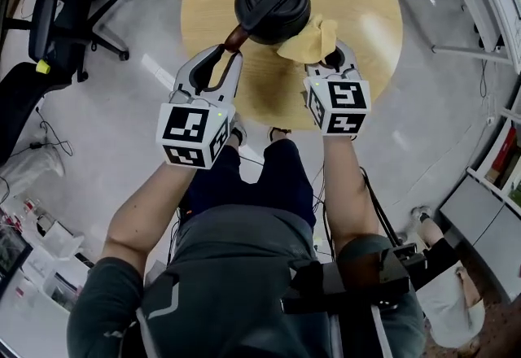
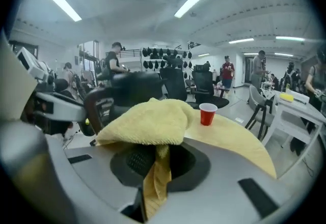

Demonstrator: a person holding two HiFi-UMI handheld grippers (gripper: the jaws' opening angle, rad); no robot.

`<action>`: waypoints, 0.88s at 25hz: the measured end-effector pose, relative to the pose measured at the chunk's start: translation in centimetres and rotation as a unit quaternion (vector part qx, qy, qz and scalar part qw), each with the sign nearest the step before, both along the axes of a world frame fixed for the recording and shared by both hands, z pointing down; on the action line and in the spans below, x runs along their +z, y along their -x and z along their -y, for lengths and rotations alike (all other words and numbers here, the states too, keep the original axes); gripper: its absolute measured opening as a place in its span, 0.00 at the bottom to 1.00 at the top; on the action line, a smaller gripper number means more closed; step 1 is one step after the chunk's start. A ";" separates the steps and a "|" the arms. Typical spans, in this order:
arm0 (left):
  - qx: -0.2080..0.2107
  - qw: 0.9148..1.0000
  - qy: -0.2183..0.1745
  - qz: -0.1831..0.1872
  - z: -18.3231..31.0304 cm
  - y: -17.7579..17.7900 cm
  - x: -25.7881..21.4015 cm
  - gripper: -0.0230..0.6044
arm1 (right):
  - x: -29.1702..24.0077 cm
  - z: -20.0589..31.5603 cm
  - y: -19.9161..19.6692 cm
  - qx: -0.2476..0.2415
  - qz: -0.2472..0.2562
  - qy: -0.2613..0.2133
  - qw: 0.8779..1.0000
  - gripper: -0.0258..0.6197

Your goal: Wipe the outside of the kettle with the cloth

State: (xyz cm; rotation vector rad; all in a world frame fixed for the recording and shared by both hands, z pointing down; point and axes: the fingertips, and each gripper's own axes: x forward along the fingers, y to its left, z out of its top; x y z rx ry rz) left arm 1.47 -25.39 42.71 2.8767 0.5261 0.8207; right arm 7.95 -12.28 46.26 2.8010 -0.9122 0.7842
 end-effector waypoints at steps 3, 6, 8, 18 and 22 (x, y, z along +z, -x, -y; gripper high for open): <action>0.009 1.000 0.001 0.003 -0.6 0.6 0.0 0.22 | -3.2 1.0 0.8 -0.015 -0.020 -0.008 1.000 0.14; 0.019 1.000 0.003 -0.001 -1.1 1.1 0.0 0.21 | -4.9 1.9 1.3 -0.028 -0.036 -0.005 0.999 0.14; 0.022 1.000 0.006 -0.004 -1.2 1.2 -0.1 0.21 | -4.9 2.3 1.5 -0.030 -0.036 0.001 0.999 0.14; 0.025 0.999 -0.001 -0.026 -2.0 1.7 -0.1 0.20 | 2.4 2.4 2.8 -0.043 0.004 0.015 0.999 0.14; 0.012 0.999 -0.001 -0.030 -2.4 1.8 0.1 0.19 | 6.2 2.2 2.5 -0.045 0.032 0.015 0.998 0.14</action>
